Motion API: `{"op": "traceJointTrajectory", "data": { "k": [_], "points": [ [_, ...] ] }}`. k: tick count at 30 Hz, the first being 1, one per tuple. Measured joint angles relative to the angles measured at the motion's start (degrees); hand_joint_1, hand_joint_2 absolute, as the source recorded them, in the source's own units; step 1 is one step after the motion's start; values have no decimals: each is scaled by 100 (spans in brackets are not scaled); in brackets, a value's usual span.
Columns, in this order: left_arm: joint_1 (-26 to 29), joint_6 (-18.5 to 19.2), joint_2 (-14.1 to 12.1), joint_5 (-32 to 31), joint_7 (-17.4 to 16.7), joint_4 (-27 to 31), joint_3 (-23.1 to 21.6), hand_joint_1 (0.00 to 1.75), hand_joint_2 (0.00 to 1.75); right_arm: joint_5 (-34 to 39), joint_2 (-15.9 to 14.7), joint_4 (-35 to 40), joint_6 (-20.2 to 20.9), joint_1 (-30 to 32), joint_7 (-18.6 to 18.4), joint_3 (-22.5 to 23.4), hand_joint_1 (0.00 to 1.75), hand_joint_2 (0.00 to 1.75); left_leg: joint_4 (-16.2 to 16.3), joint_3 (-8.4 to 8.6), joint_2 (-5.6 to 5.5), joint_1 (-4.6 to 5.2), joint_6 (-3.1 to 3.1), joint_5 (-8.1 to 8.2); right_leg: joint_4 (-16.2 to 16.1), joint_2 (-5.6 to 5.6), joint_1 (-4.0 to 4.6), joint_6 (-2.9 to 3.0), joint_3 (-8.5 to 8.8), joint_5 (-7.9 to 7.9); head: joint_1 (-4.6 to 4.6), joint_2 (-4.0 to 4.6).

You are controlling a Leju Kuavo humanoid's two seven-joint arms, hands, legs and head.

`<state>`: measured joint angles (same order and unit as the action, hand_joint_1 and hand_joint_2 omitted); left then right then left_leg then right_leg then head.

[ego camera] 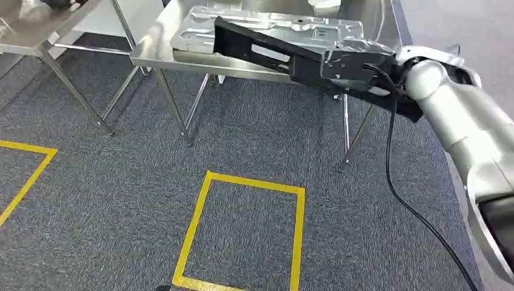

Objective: Take the parts from the cabinet and place them on the table.

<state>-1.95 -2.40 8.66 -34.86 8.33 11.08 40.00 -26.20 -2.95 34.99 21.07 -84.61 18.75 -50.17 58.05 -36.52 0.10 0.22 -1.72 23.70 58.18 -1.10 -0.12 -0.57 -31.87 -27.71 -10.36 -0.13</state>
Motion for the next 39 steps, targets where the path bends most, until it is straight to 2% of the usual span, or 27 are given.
{"op": "traceJointTrajectory", "data": {
  "k": [2, 3, 5, 6, 7, 9, 10, 11, 12, 13, 16, 17, 19, 21, 22, 23, 26, 27, 28, 29, 32, 33, 35, 36, 37, 38, 39],
  "points": [
    [-5, 9, 4, -11, 15, 0, 2, 0, 175, -386, 20, 0, -171, -133, 6, -323, 175, 175, -117, 162, -11, -35, -40, -3, 204, 50, -33, -59, -47, -93, 0, 2],
    [-10, 11, 4, -15, 15, 0, 4, 0, 175, -524, 24, 11, -311, -201, 6, -452, 175, 175, -117, 188, -12, -39, -73, 19, 545, 56, -32, -81, -240, -237, 0, 0],
    [-23, 20, 11, -42, 17, 0, 4, 0, 175, -738, 11, 79, -507, -233, -26, -618, 175, 175, -116, 250, -32, -39, -85, 84, 1397, 58, -64, -143, -783, -559, 0, 0],
    [-17, 24, 11, -61, 15, 0, 4, 0, 175, -852, -7, 127, -546, -215, -62, -688, 175, 175, -112, 291, -35, -39, -82, 126, 1636, 60, -73, -150, -985, -601, 0, 0],
    [-8, 28, 13, -105, 15, 0, 4, 0, 175, -967, -28, 175, -570, -199, -81, -755, 175, 175, -106, 346, -42, -43, -75, 171, 1640, 69, -80, -143, -1076, -524, 0, 0],
    [14, 31, 26, -111, 15, 0, 4, 0, 175, -1107, -79, 273, -616, -194, -114, -862, 175, 175, -100, 492, -50, -45, -54, 280, 971, 84, -98, -171, -929, 54, 0, 0],
    [20, 33, 39, -111, 15, 0, 4, 0, 175, -1182, -105, 317, -662, -205, -118, -898, 175, 175, -99, 569, -50, -45, -36, 337, 447, 94, -99, -162, -768, 442, 0, 0],
    [27, 31, 44, -114, 15, -2, 4, 0, 175, -1304, -138, 343, -735, -215, -125, -946, 175, 175, -102, 606, -49, -45, -14, 392, 62, 120, -91, -125, -693, 714, 0, 2],
    [14, 31, 50, -118, 17, -11, 4, 0, 175, -1486, -160, 361, -852, -235, -129, -1022, 175, 175, -89, 612, -51, -32, 27, 421, 2, 118, -28, -93, -677, 540, 4, 2],
    [-5, 31, 48, -120, 17, -11, 4, 0, 175, -1680, -160, 405, -958, -253, -144, -1084, 175, 175, -96, 587, -45, -33, 67, 446, -12, 109, -13, -22, -653, 562, -5, -2],
    [-11, 31, 46, -182, 17, -11, 4, 0, 175, -2411, -197, 564, -1316, -252, -221, -1252, 175, 175, -83, 686, -42, -32, 162, 535, -75, 95, -54, 90, -520, 518, 0, 0],
    [-9, 31, 46, -219, 20, -11, 4, 0, 175, -2611, -232, 603, -1412, -260, -243, -1280, 175, 175, 97, 649, -35, -53, 175, 581, -91, 98, -57, 124, -458, 490, 0, 0],
    [-10, 31, 48, -219, 20, -11, 4, 0, 175, -2786, -245, 682, -1536, -265, -287, -1345, 175, 175, 873, 225, -34, -71, 232, 825, -92, 94, -59, 177, -393, 429, -2, 2],
    [-8, 31, 48, -219, 20, -11, 4, 0, 175, -2827, -249, 724, -1539, -226, -280, -1402, 175, 175, 1669, -308, -34, -90, 259, 1132, -91, 64, -56, 174, -320, 354, 0, 0],
    [-1, 31, 48, -219, 20, -11, 4, 0, 175, -2836, -251, 741, -1536, -191, -278, -1433, 175, 175, 1743, -444, -33, -95, 258, 1092, -90, 50, -58, 165, -266, 311, -2, 0],
    [3, 31, 46, -219, 20, -11, 4, 0, 175, -2849, -254, 752, -1530, -170, -278, -1455, 175, 175, 1531, -438, -33, -102, 272, 876, -88, 39, -61, 149, -202, 266, 0, 0],
    [15, 33, 46, -223, 20, -11, 5, 0, 175, -2904, -293, 785, -1528, -152, -262, -1459, 175, 175, 159, -45, -23, -111, 246, -162, -87, 42, -68, 88, -10, 115, 0, 0],
    [22, 42, 46, -225, 20, -13, 4, 0, 175, -2904, -313, 785, -1534, -150, -258, -1459, 175, 175, 68, -37, -20, -62, 211, 38, -80, 36, -53, 46, 18, 86, -2, 0],
    [3, 44, 48, -227, 20, -13, 7, 0, 175, -2890, -341, 789, -1547, -151, -243, -1457, 175, 175, 46, 12, -20, -54, 143, 62, -82, 23, -49, 9, -8, 68, 0, 0],
    [4, 48, 46, -230, 24, -13, 7, 0, 175, -2873, -376, 808, -1554, -106, -225, -1438, 175, 175, 31, 3, -30, -57, 89, -17, -70, 25, -46, -37, 24, 48, 0, 0],
    [10, 59, 46, -229, 24, -13, 28, 0, 175, -2779, -483, 859, -1567, -9, -190, -1251, 175, 175, -24, 124, -35, -73, -18, 6, 57, 50, -70, -128, 24, -27, 2, 0],
    [2, 59, 46, -227, 22, -13, 39, 0, 175, -2753, -496, 874, -1580, -7, -188, -1168, 175, 175, -31, 149, -35, -72, -51, 27, 320, 62, -71, -148, -121, -138, 2, 0],
    [-12, 59, 46, -227, 15, -13, 70, 0, 175, -2725, -527, 876, -1619, 33, -190, -1042, 175, 175, -30, 188, -33, -62, -98, 75, 1227, 69, -65, -160, -669, -493, 0, 0],
    [-17, 59, 46, -227, 15, -13, 92, 0, 175, -2716, -544, 870, -1644, 85, -206, -996, 175, 175, -29, 215, -39, -54, -108, 107, 1574, 69, -65, -163, -912, -577, 0, 2],
    [-16, 59, 44, -227, 15, -13, 98, 0, 175, -2716, -560, 859, -1668, 148, -230, -954, 175, 175, -26, 253, -51, -48, -109, 140, 1724, 72, -65, -157, -1070, -550, 0, 0],
    [-14, 59, 44, -227, 15, -13, 109, 0, 175, -2702, -571, 846, -1707, 209, -247, -897, 175, 175, -27, 304, -62, -40, -110, 179, 1620, 73, -64, -138, -1101, -390, 0, 0],
    [-6, 59, 44, -230, 15, -13, 120, 0, 175, -2678, -575, 828, -1764, 258, -254, -840, 175, 175, -26, 375, -70, -24, -108, 225, 1251, 73, -56, -97, -1011, -83, 0, 0]
  ]
}}
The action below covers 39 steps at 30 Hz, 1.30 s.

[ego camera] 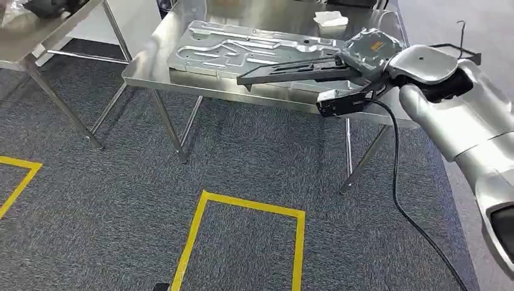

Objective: Take the parts from the cabinet and place them on the table.

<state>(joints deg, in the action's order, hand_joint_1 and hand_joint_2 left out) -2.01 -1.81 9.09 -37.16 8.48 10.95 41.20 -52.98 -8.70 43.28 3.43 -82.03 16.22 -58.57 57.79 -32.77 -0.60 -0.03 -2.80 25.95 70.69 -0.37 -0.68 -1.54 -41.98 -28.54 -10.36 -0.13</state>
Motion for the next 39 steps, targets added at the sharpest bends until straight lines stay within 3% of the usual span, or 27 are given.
{"op": "traceJointTrajectory", "data": {
  "k": [2, 4, 6, 8, 9, 12, 13, 14, 17, 18, 19, 20, 23, 24, 27, 28, 29, 30, 31, 32, 33, 34, 35, 36, 37, 38, 39],
  "points": [
    [7, 0, 4, -2, 4, 0, 13, 0, 175, 59, -11, -31, -164, 43, -22, 136, 175, 175, -5, 128, -1, 34, 3, 94, -1047, 10, 53, 113, 354, 737, 0, 0],
    [-10, 0, 15, -2, 9, -7, 17, 0, 175, 118, -22, -72, -297, 56, -39, 242, 175, 175, -22, 129, -6, 35, 50, 131, -1329, 33, 115, 166, 422, 507, 6, 0],
    [-24, 0, 15, -2, 7, -7, 20, 0, 175, 142, -31, -92, -310, 115, -39, 312, 175, 175, 30, 179, 6, 37, 111, 129, -1350, 23, 127, 214, 479, 593, 4, 0],
    [-26, -7, -9, -2, 7, -7, 22, 0, 175, 166, -31, -107, -321, 158, -41, 369, 175, 175, 108, 177, 15, 41, 169, 211, -1414, 33, 46, 233, 632, 590, 4, 0],
    [-24, -11, -7, -9, 7, -7, 22, 0, 175, 197, -39, -116, -369, 160, -57, 413, 175, 175, 343, 74, 18, 48, 194, 273, -1425, 34, 34, 271, 674, 564, 4, 2],
    [-20, -33, -9, -87, 2, -7, 22, 0, 175, 345, -42, -120, -732, 310, -103, 629, 175, 175, 1553, -666, 22, -36, 281, 728, -1423, 20, 32, 277, 751, 460, 2, 0],
    [-9, -35, -9, -103, 0, -7, 22, 0, 175, 402, -50, -122, -842, 420, -103, 699, 175, 175, 1770, -851, 24, -56, 310, 760, -1421, 14, 30, 268, 802, 417, 2, 0],
    [2, -39, -9, -105, -2, -7, 22, 0, 175, 466, -61, -120, -940, 543, -92, 787, 175, 175, 1697, -897, 26, -78, 332, 617, -1421, 6, 25, 252, 871, 370, 2, 0],
    [22, -46, -13, -105, -2, -7, 22, 0, 175, 518, -79, -120, -1031, 727, -85, 981, 175, 175, 407, -512, 35, -109, 357, -294, -1370, 7, -16, 173, 1075, 185, 2, 2],
    [44, -46, -13, -105, -4, -9, 22, 0, 175, 520, -85, -122, -1051, 747, -85, 1029, 175, 175, 156, -429, 36, -107, 351, -398, -1361, 10, -18, 137, 1113, 130, 4, 0],
    [33, -46, -13, -105, -7, -13, 22, 0, 175, 529, -92, -120, -1073, 744, -85, 1053, 175, 175, 34, -434, 54, -46, 291, -171, -1347, -11, -7, 97, 1096, 105, 2, 2],
    [16, -46, -15, -105, -7, -11, 22, 0, 175, 531, -96, -116, -1077, 749, -85, 1073, 175, 175, 89, -405, 51, -45, 216, -253, -1366, -17, -1, 59, 1087, 87, 2, 0],
    [29, -46, -20, -105, -7, -13, 26, 0, 175, 533, -127, -96, -1082, 792, -81, 1128, 175, 175, 40, -286, 39, -61, 84, -227, -1285, -9, -20, -54, 1128, 33, 2, -2],
    [28, -46, -20, -105, -7, -11, 28, 0, 175, 535, -142, -92, -1082, 792, -79, 1158, 175, 175, 24, -235, 40, -59, 52, -201, -1046, 4, -24, -60, 1025, 43, 7, 0],
    [12, -46, -20, -105, -7, -13, 31, 0, 175, 546, -164, -92, -1084, 813, -79, 1195, 175, 175, 20, -126, 23, -51, -5, -80, 190, 12, -17, -79, 189, -350, 9, 0],
    [11, -46, -20, -105, -7, -11, 31, 0, 175, 546, -175, -94, -1084, 842, -79, 1195, 175, 175, 23, -75, 5, -47, -10, -25, 412, 13, -17, -86, -31, -476, 9, 0],
    [20, -46, -20, -105, -7, -11, 33, 0, 175, 566, -184, -94, -1093, 871, -79, 1197, 175, 175, 24, -7, -7, -40, -9, 30, 415, 12, -15, -80, -138, -477, 9, 0],
    [24, -48, -20, -111, -7, -13, 33, 0, 175, 616, -186, -92, -1114, 904, -74, 1208, 175, 175, 22, 87, -20, -28, -10, 105, 199, 13, -9, -47, -135, -347, 9, 0],
    [39, -57, -17, -122, -7, -13, 35, 0, 175, 660, -188, -92, -1152, 931, -63, 1237, 175, 175, 18, 199, -21, -9, -7, 185, -236, 13, 4, -4, -31, -53, 9, 0],
    [43, -63, -11, -157, -9, -13, 37, 0, 175, 703, -194, -92, -1199, 948, -55, 1285, 175, 175, 15, 296, -20, 6, -5, 257, -701, 13, 32, 50, 100, 307, 9, 0],
    [52, -66, -2, -186, -7, -13, 37, 0, 175, 741, -205, -94, -1257, 977, -39, 1349, 175, 175, -9, 321, -22, 3, 2, 333, -1171, 27, 68, 144, 210, 830, 9, 0],
    [46, -68, 15, -190, -13, -28, 37, 0, 175, 780, -216, -94, -1311, 1007, -35, 1414, 175, 175, 21, 435, -26, 29, 43, 394, -1255, 20, 115, 150, 202, 849, -7, 0],
    [14, -85, 15, -192, -9, -26, 39, 0, 175, 804, -214, -94, -1337, 1018, -31, 1479, 175, 175, -29, 444, -47, 19, 77, 438, -1285, 27, 124, 143, 250, 713, 34, 0],
    [9, -94, 15, -197, -24, -26, 39, 0, 175, 811, -219, -98, -1342, 1030, -20, 1534, 175, 175, -92, 483, -46, 6, 110, 450, -1296, 24, 128, 177, 297, 750, 37, 2],
    [16, -98, 13, -212, -24, -28, 41, 0, 175, 817, -214, -98, -1361, 1047, -20, 1600, 175, 175, 30, 520, -36, 20, 149, 343, -1356, 18, 123, 212, 351, 713, 37, 0],
    [2, -98, 6, -221, -33, -26, 44, 0, 175, 820, -214, -103, -1370, 1048, -20, 1683, 175, 175, 149, 512, -33, 48, 181, 328, -1385, 8, 68, 241, 467, 683, 28, -2],
    [-4, -98, -4, -234, -35, -28, 44, 0, 175, 826, -208, -103, -1379, 1050, -17, 1749, 175, 175, 461, 341, -20, 28, 204, 236, -1412, 6, 58, 259, 571, 627, 33, 2]
  ]
}}
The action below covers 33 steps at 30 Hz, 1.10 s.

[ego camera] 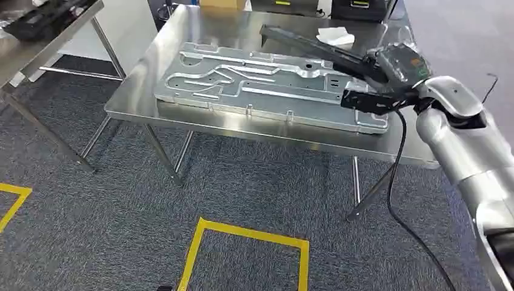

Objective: Take the parts from the cabinet and place them on the table.

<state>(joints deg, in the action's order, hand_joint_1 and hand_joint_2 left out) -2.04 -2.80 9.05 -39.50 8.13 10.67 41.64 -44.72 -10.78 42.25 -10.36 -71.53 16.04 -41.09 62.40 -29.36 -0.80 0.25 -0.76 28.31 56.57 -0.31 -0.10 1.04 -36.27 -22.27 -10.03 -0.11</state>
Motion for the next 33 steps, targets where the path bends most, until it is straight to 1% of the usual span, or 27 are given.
{"op": "traceJointTrajectory", "data": {
  "k": [1, 2, 3, 5, 6, 7, 8, 10, 11, 12, 13, 14, 15, 16, 17, 18, 20, 21, 22, 23, 24, 25, 26, 28, 30, 31, 33],
  "points": [
    [-3, -2, 0, -20, -2, 2, 0, 0, 175, 9, 0, -11, -9, -1, 0, 48, 175, 175, 390, -237, 13, -7, 20, -59, -5, 11, -8, 35, 71, -66, -7, -2],
    [-5, 0, 0, -54, -11, 2, 0, 0, 175, 13, 0, -24, -17, 8, -4, 85, 175, 175, 765, -510, 18, -30, 35, 5, -7, 11, -10, 45, 143, -141, -6, -2],
    [-1, 0, 0, -59, -26, 0, 0, 0, 175, 11, 4, -37, -17, 41, -7, 98, 175, 175, 1072, -777, 22, -48, 50, 235, -8, 7, -10, 49, 230, -225, -2, -2],
    [19, 0, 0, -70, -44, 0, 0, 0, 175, 4, 7, -63, -26, 157, -9, 135, 175, 175, 1236, -1134, 30, -72, 103, 730, -8, -12, -19, 32, 459, -412, -4, -2],
    [23, 0, 0, -70, -44, 0, 0, 0, 175, -11, 7, -85, -31, 208, -22, 155, 175, 175, 1068, -1201, 36, -86, 116, 821, -8, -21, -25, 16, 593, -514, -4, 0],
    [26, 0, -2, -72, -46, 0, 0, 0, 175, -22, 7, -107, -39, 249, -28, 168, 175, 175, 772, -1205, 41, -95, 135, 725, -8, -20, -32, 0, 729, -617, -4, 0],
    [35, 0, -2, -74, -50, 0, 0, 0, 175, -26, 9, -127, -55, 280, -48, 172, 175, 175, 383, -1191, 48, -98, 137, 414, -8, -18, -38, -22, 865, -727, -4, -2],
    [98, 0, -2, -74, -70, -15, 0, 0, 175, -31, 24, -214, -96, 358, -70, 177, 175, 175, -414, -1219, 65, -75, 83, -1015, 42, -27, -18, -78, 1098, -960, -4, 0],
    [70, 0, -9, -76, -74, -15, 0, 0, 175, -46, 50, -238, -109, 368, -81, 186, 175, 175, -291, -1141, 68, -70, 46, -830, -8, -68, -12, -128, 1133, -1053, -2, 0],
    [66, 0, -9, -76, -83, -15, 0, 0, 175, -63, 59, -249, -109, 372, -94, 194, 175, 175, -284, -1108, 47, -35, 14, -866, -45, -59, -1, -176, 1222, -1130, -4, -2],
    [58, -2, -11, -76, -85, -13, 0, 0, 175, -66, 66, -256, -122, 353, -100, 225, 175, 175, -320, -1073, 46, -44, -32, -767, 24, -62, -37, -210, 1257, -1086, 0, 0],
    [23, -4, -9, -76, -85, -15, 0, 0, 175, -66, 68, -260, -136, 296, -112, 273, 175, 175, -322, -977, 50, -40, -79, -724, 235, -69, -42, -231, 1164, -955, -11, -2],
    [13, -4, -7, -76, -83, -13, 0, 0, 175, -66, 68, -260, -144, 286, -122, 310, 175, 175, -368, -886, 42, -66, -102, -676, 606, -51, -69, -248, 941, -811, -7, -2],
    [7, -7, -9, -76, -83, -13, 0, 0, 175, -59, 79, -264, -184, 279, -125, 332, 175, 175, -395, -790, 43, -69, -125, -604, 1052, -21, -69, -282, 665, -635, -7, -2],
    [-11, -9, -9, -76, -83, -13, 0, 0, 175, -59, 76, -275, -195, 278, -116, 334, 175, 175, -412, -684, 42, -72, -145, -535, 1441, -11, -70, -316, 342, -655, -7, -2],
    [-19, -13, -9, -76, -85, -13, 0, 0, 175, -59, 76, -299, -194, 305, -116, 334, 175, 175, -435, -567, 32, -72, -141, -466, 1700, -5, -75, -324, 56, -850, -7, -2],
    [-18, -37, -9, -74, -85, -13, 0, 0, 175, -63, 76, -341, -194, 367, -118, 347, 175, 175, -462, -329, -9, -72, -132, -319, 1800, -2, -74, -327, -345, -1486, -7, -2],
    [-14, -55, -7, -74, -83, -13, 2, 0, 175, -72, 76, -363, -194, 381, -118, 367, 175, 175, -467, -218, -36, -71, -128, -234, 1707, -1, -72, -311, -474, -1697, -7, -2],
    [-13, -70, -9, -74, -83, -13, 4, 0, 175, -77, 74, -389, -192, 386, -116, 384, 175, 175, -469, -108, -49, -69, -128, -145, 1498, -1, -65, -290, -549, -1724, -7, -2],
    [-5, -74, -7, -74, -83, -13, 7, 0, 175, -94, 70, -406, -188, 393, -111, 406, 175, 175, -470, 13, -63, -62, -121, -43, 1153, -1, -55, -262, -580, -1482, -7, -2],
    [0, -77, -5, -74, -83, -15, 9, 0, 175, -96, 68, -428, -188, 404, -111, 419, 175, 175, -473, 138, -68, -55, -99, 67, 697, -1, -45, -226, -575, -863, -7, -2],
    [37, -77, 13, -74, -83, -28, 9, 0, 175, -103, 68, -465, -184, 435, -111, 426, 175, 175, -483, 184, -81, -58, -82, 152, 273, 8, -16, -175, -573, 61, -6, 0],
    [25, -79, 13, -74, -76, -35, 9, 0, 175, -103, 57, -492, -188, 455, -101, 430, 175, 175, -428, 263, -116, -34, -40, 257, 132, -20, 27, -154, -604, 522, -11, -2],
    [-12, -83, 9, -72, -77, -35, 11, 0, 175, -127, 63, -496, -170, 462, -94, 435, 175, 175, -446, 333, -120, -39, 26, 313, 199, -44, 46, -93, -567, 420, 7, 0],
    [-25, -85, 4, -74, -74, -35, 11, 0, 175, -125, 70, -481, -177, 430, -101, 467, 175, 175, -379, 290, -94, -35, 75, 303, 136, -39, -4, -7, -457, 357, -4, -4],
    [-32, -85, 4, -74, -74, -35, 11, 0, 175, -125, 76, -476, -179, 416, -94, 467, 175, 175, -154, 219, -36, -41, 108, 315, 114, -39, 0, 30, -388, 323, -2, 0],
    [-47, -85, 4, -74, -74, -35, 11, 0, 175, -127, 72, -483, -175, 390, -103, 467, 175, 175, 585, -227, 6, -57, 176, 561, 110, -36, 0, 86, -326, 250, -4, -2]
  ]
}}
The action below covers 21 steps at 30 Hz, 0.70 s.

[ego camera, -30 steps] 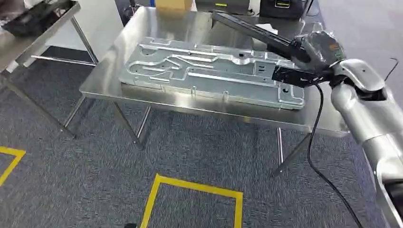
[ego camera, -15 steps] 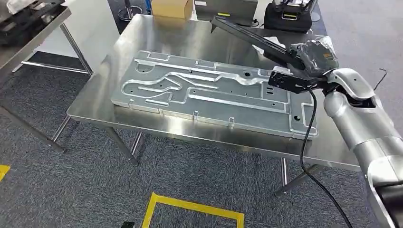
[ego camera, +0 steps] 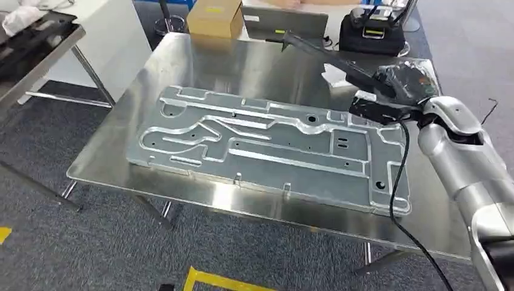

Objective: Take the parts from the cabinet and place them on the table.

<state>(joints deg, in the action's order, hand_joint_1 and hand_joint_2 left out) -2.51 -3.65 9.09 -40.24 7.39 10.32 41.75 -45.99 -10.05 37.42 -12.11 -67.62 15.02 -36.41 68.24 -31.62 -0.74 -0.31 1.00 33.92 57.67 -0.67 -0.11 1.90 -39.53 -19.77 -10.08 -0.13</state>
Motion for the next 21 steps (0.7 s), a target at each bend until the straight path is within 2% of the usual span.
{"op": "traceJointTrajectory", "data": {
  "k": [1, 2, 3, 4, 5, 6, 7, 8, 9, 10, 11, 12, 13, 14, 15, 16, 17, 18, 19, 20, 21],
  "points": [
    [0, -2, 0, 2, -2, 0, 0, 0, 175, 0, 2, 2, 7, 6, 4, -2, 175, 175, 373, -262, 4, -7, 20, 240, 0, -2, 7, 13, 29, -37, 2, 0],
    [3, 2, 0, 13, -2, 0, 4, 0, 175, -11, 9, 0, 15, 21, 9, 0, 175, 175, 616, -472, 7, -8, 34, 420, 9, -4, 9, 15, 54, -49, 2, 0],
    [0, 4, 0, 20, -2, 0, 15, 0, 175, -24, 13, 0, 22, 32, 7, 0, 175, 175, 621, -588, 11, -8, 39, 414, 20, -14, 12, 14, 78, -76, 2, 0],
    [-4, 2, 0, 22, -2, 0, 37, 0, 175, -39, 15, 0, 24, 36, 7, 0, 175, 175, 393, -583, 14, -8, 35, 190, 33, -27, 14, 11, 95, -99, 2, 0],
    [-8, -17, 0, 18, -2, 0, 59, 0, 175, -52, 15, 0, 24, 33, 7, 0, 175, 175, -10, -491, 16, -7, 15, -163, 40, -39, 24, 5, 113, -142, 2, 0],
    [-7, -55, 0, 15, 0, 0, 63, 0, 175, -66, 15, 0, 22, 32, 7, 0, 175, 175, -504, -341, 20, 4, -31, -542, 47, -41, 39, 2, 136, -164, 2, 2],
    [-4, -94, -7, 13, 0, 0, 66, 0, 175, -79, 15, 0, 22, 35, 7, 0, 175, 175, -974, -219, 30, 28, -111, -827, 46, -41, 48, -6, 154, -178, 2, 0],
    [-12, -111, -24, 13, 0, 0, 72, 0, 175, -85, 15, -9, 22, 26, 7, 0, 175, 175, -1000, -233, 39, 42, -143, -716, 48, -41, 68, -24, 160, -172, 4, 0],
    [-19, -111, -24, 15, 0, 0, 74, 0, 175, -87, 15, -15, 22, 21, 7, 0, 175, 175, -1000, -214, 36, 66, -163, -731, 49, -47, 47, -61, 136, -153, 2, 0],
    [-9, -105, -24, 20, 4, 0, 79, 0, 175, -103, 15, -20, 22, 45, 2, 0, 175, 175, -1002, -208, 27, 68, -191, -857, 52, -44, 32, -89, 140, -152, 4, 2],
    [-4, -94, -26, 26, 4, 0, 92, 0, 175, -109, 15, -24, 22, 53, 4, 2, 175, 175, -1007, -206, 27, 80, -212, -877, 32, -45, 27, -126, 144, -126, 7, 0],
    [-5, -85, -26, 31, 7, 0, 101, 0, 175, -116, 15, -28, 22, 47, 9, 2, 175, 175, -1092, -196, 36, 34, -251, -937, 22, -55, 55, -163, 143, -110, 2, 0],
    [-13, -72, -11, 28, 11, 0, 105, 0, 175, -116, 13, -33, 24, 47, 11, 13, 175, 175, -1154, -164, 63, 5, -252, -989, 85, -33, 42, -195, 115, -232, 4, 0],
    [-24, -77, -9, 20, 31, 0, 107, 0, 175, -116, 13, -37, 33, 21, 22, 26, 175, 175, -1187, -175, 66, -5, -297, -998, 319, -13, 35, -231, 20, -458, 4, 0],
    [-27, -90, -7, 17, 42, 0, 107, 0, 175, -116, 13, -46, 39, 6, 42, 37, 175, 175, -1187, -189, 65, -7, -300, -1009, 782, -9, 10, -267, -149, -734, 4, 0],
    [-21, -92, -7, 17, 42, 0, 109, 0, 175, -116, 13, -55, 46, 6, 46, 42, 175, 175, -1185, -196, 66, -7, -298, -1014, 1236, -6, -23, -301, -315, -945, 4, 0],
    [-15, -96, -7, 17, 42, 0, 109, 0, 175, -116, 13, -68, 52, 12, 48, 42, 175, 175, -1180, -204, 66, -14, -293, -1017, 1602, 0, -57, -335, -444, -1088, 4, 2],
    [-11, -96, -7, 17, 42, 0, 111, 0, 175, -116, 13, -92, 52, 18, 61, 42, 175, 175, -1166, -216, 66, -26, -282, -1023, 1771, 8, -90, -370, -485, -1103, 4, 0],
    [-10, -98, -7, 17, 42, 0, 111, 0, 175, -116, 13, -107, 46, 22, 61, 42, 175, 175, -1146, -231, 68, -43, -269, -1026, 1648, 24, -128, -406, -377, -983, 4, 2],
    [-11, -98, -4, 15, 42, 0, 116, 0, 175, -114, 13, -118, 33, 20, 35, 46, 175, 175, -1103, -250, 69, -72, -258, -1019, 1254, 44, -180, -474, -130, -776, 4, 0],
    [-15, -98, -2, 15, 42, 0, 120, 0, 175, -116, 15, -118, 11, 15, -24, 59, 175, 175, -1040, -274, 67, -105, -219, -992, 746, 63, -236, -566, 176, -567, 4, 0]
  ]
}}
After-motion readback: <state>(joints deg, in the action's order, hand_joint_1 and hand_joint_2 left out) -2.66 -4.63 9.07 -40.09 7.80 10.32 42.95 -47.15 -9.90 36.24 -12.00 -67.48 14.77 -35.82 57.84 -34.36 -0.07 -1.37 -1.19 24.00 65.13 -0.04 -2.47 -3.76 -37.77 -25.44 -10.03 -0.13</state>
